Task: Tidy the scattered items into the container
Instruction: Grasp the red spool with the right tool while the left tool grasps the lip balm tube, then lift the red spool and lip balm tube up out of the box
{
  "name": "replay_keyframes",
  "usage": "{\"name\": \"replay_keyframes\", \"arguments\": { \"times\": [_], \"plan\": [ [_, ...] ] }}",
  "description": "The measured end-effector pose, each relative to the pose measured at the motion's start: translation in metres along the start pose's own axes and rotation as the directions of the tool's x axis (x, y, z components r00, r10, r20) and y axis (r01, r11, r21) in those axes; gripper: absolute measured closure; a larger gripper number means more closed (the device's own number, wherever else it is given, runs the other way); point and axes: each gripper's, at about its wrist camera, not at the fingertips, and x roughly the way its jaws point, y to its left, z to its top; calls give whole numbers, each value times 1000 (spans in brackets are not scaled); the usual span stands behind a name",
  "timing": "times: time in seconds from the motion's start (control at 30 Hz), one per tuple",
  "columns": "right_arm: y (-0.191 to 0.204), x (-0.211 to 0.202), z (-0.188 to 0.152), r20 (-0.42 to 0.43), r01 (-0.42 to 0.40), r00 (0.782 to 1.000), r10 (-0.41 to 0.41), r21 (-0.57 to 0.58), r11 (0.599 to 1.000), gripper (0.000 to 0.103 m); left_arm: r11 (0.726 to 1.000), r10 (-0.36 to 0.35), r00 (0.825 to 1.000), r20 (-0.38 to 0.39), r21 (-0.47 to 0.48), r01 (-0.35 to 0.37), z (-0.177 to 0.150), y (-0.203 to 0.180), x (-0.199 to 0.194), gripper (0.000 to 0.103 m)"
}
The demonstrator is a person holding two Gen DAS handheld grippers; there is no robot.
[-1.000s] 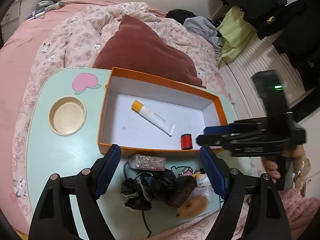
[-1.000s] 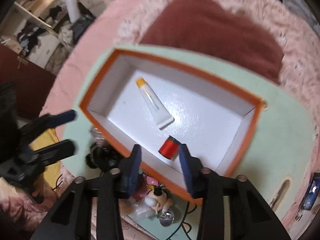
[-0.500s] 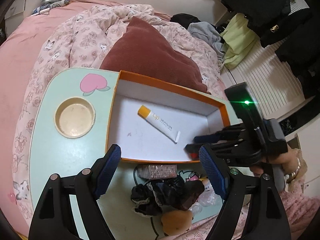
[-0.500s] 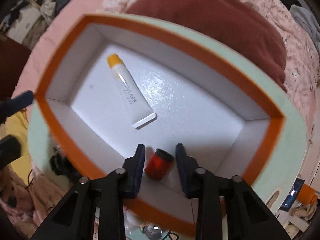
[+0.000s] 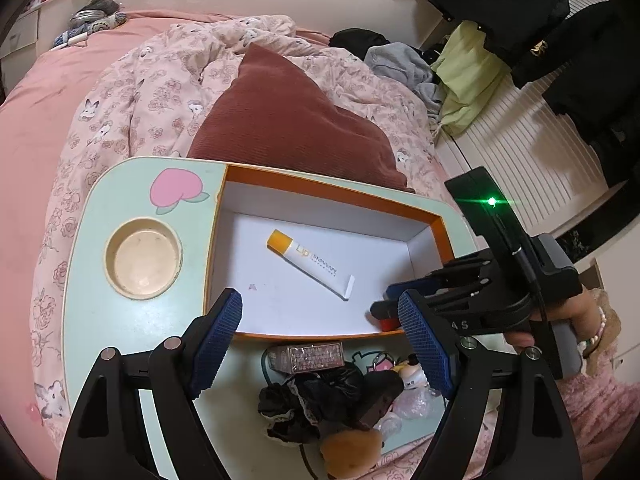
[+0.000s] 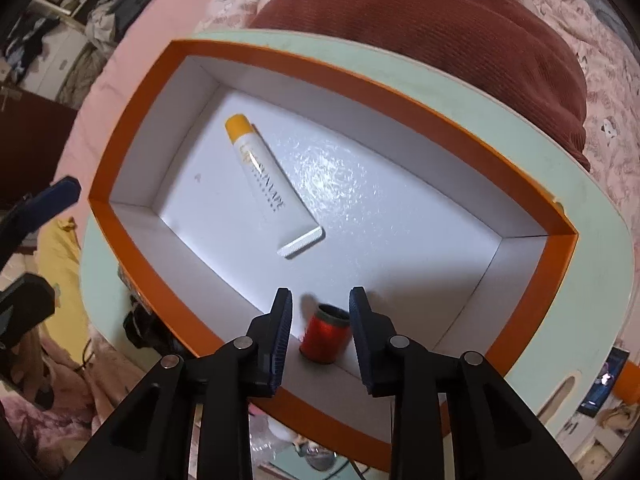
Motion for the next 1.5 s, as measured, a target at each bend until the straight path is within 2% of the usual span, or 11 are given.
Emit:
{"name": "replay_keyframes", "arguments": {
  "times": [0.2, 0.3, 0.4, 0.53, 0.63, 0.9, 1.07, 1.13, 1.37, 1.43, 1.5],
  "plan": [
    [-4, 6, 1, -38, 2, 999, -1, 9, 1000, 76, 1000, -5, 998, -55, 4, 6, 12, -5, 13, 23],
    [-7, 4, 3, -15, 2, 1000, -1, 10, 1000, 95, 999, -36, 991, -125, -5, 35, 20, -8, 31, 23],
    [-10, 0, 3, 20, 22, 1000, -23, 10, 1000, 100, 999, -28, 981, -191, -48, 19, 29, -7, 54, 23],
    [-25, -20, 5, 54, -42, 998, 39, 59, 997, 94, 987, -53, 965, -256, -160, 12, 41, 0, 78, 22],
    [-37, -41, 11, 62, -51, 997, 47, 65, 997, 62, 989, 2, 964, -267, -143, -42, 48, -8, 86, 22],
    [-20, -14, 0, -156, -56, 986, 52, -21, 998, 66, 992, 118, 951, -285, -9, -126, 48, -34, 108, 30],
    [-11, -9, 5, -179, 68, 980, -84, -97, 993, 75, 984, 163, 929, -332, -12, -177, 41, -22, 130, 40],
    [-10, -7, 6, -190, 124, 971, -148, -132, 983, 81, 984, 170, 935, -312, 1, -178, 41, -22, 132, 45],
    [-17, -14, 13, -222, 138, 961, -162, -123, 983, 80, 979, 197, 934, -299, 18, -201, 41, -19, 127, 64],
    [-19, -22, 14, -190, 148, 967, -168, -117, 982, 80, 982, 178, 944, -280, -8, -187, 43, -15, 119, 64],
    [-25, -31, 15, -185, 126, 973, -138, -74, 989, 80, 981, 173, 948, -269, -37, -190, 47, -12, 108, 52]
  ]
}}
